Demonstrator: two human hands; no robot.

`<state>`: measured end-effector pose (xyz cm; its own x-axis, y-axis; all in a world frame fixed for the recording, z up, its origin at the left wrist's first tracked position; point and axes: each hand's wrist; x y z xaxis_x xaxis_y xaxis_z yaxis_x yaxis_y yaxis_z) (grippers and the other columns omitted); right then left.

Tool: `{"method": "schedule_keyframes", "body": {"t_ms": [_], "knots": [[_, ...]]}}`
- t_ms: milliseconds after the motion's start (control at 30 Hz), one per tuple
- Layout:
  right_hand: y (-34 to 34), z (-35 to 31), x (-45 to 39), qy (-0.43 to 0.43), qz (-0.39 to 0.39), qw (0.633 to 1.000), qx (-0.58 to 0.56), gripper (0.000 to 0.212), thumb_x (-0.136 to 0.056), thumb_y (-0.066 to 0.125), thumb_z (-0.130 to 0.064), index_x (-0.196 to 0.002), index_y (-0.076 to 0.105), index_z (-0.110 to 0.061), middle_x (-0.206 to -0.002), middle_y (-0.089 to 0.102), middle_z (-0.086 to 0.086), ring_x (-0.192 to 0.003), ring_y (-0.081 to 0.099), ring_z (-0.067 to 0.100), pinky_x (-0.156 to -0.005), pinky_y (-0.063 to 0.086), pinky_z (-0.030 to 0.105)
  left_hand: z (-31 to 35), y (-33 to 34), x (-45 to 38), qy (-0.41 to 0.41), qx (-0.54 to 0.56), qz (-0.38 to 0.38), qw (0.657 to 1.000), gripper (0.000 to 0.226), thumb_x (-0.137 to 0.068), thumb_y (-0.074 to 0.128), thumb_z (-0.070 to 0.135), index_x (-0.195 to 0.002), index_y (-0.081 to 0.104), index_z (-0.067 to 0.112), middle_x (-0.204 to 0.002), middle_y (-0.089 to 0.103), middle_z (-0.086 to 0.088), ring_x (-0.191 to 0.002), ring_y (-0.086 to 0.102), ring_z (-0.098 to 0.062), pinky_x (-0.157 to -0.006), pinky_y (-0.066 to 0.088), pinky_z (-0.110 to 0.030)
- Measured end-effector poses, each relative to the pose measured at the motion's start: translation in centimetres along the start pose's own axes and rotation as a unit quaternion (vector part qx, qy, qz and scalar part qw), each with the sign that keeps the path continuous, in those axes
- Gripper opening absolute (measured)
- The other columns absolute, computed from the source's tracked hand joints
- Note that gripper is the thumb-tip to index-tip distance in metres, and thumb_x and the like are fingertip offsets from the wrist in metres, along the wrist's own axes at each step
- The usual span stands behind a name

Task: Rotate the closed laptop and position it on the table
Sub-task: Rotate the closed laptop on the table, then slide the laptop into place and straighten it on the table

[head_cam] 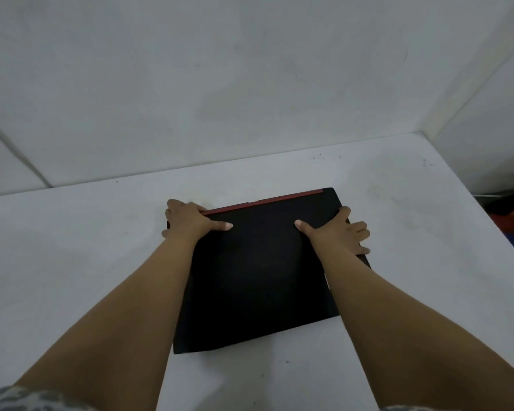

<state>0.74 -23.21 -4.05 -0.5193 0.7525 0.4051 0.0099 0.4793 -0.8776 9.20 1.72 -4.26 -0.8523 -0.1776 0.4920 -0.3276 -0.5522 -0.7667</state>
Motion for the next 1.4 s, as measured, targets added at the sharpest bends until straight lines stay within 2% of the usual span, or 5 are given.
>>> {"method": "schedule_keyframes", "body": {"t_ms": [300, 467, 600, 800, 1400], "knots": [[0.2, 2.8, 1.6, -0.045, 0.017, 0.999, 0.001, 0.114, -0.066, 0.064, -0.076, -0.151, 0.009, -0.023, -0.142, 0.034, 0.022, -0.130, 0.036, 0.039, -0.102, 0.036, 0.055, -2.7, 1.5, 3.9, 0.085, 0.004, 0.068, 0.994, 0.094, -0.069, 0.080, 0.056, -0.149, 0.041, 0.024, -0.163, 0.014, -0.004, -0.152, 0.021, -0.029, -0.116, 0.031, -0.057], [0.4, 3.5, 2.4, -0.031, -0.008, 0.999, -0.004, 0.128, -0.058, 0.067, -0.080, -0.153, 0.003, -0.023, -0.145, 0.033, 0.022, -0.134, 0.034, 0.039, -0.104, 0.034, 0.060, -5.5, 2.5, 6.0, -0.080, 0.186, 0.099, 0.974, 0.112, -0.064, 0.089, 0.040, -0.153, 0.025, 0.018, -0.156, 0.025, -0.015, -0.139, 0.041, -0.040, -0.110, 0.043, -0.055], [0.2, 4.0, 2.3, -0.029, -0.005, 0.999, -0.012, 0.132, -0.054, 0.071, -0.079, -0.153, 0.006, -0.020, -0.144, 0.036, 0.022, -0.133, 0.036, 0.038, -0.103, 0.036, 0.055, -7.0, 2.2, 6.2, -0.219, 0.310, 0.038, 0.924, 0.102, -0.066, 0.088, 0.040, -0.148, 0.036, 0.008, -0.148, 0.044, -0.021, -0.131, 0.049, -0.044, -0.106, 0.048, -0.057], [0.3, 4.3, 1.8, -0.015, -0.010, 0.999, -0.034, 0.121, -0.051, 0.079, -0.071, -0.142, 0.025, -0.013, -0.135, 0.039, 0.022, -0.126, 0.038, 0.036, -0.098, 0.040, 0.052, -6.5, 0.5, 5.1, -0.228, 0.406, -0.064, 0.883, 0.070, -0.079, 0.082, 0.025, -0.136, 0.051, 0.001, -0.138, 0.056, -0.023, -0.123, 0.056, -0.046, -0.107, 0.047, -0.057], [4.6, -2.6, 6.2, -0.114, -0.043, 0.993, 0.003, 0.111, -0.050, 0.077, -0.075, -0.129, 0.037, -0.008, -0.130, 0.044, 0.018, -0.123, 0.043, 0.033, -0.093, 0.044, 0.046, -15.2, -4.3, 3.4, -0.274, 0.416, 0.040, 0.866, 0.072, -0.073, 0.085, 0.027, -0.131, 0.055, -0.001, -0.138, 0.052, -0.024, -0.123, 0.054, -0.045, -0.102, 0.051, -0.057]]}}
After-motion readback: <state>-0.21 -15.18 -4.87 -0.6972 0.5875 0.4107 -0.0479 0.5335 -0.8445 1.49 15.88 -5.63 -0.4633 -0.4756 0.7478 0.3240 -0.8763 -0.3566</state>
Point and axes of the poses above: each hand's wrist, its own x-axis away from the middle knuckle, its own y-axis out of the palm, z = x × y
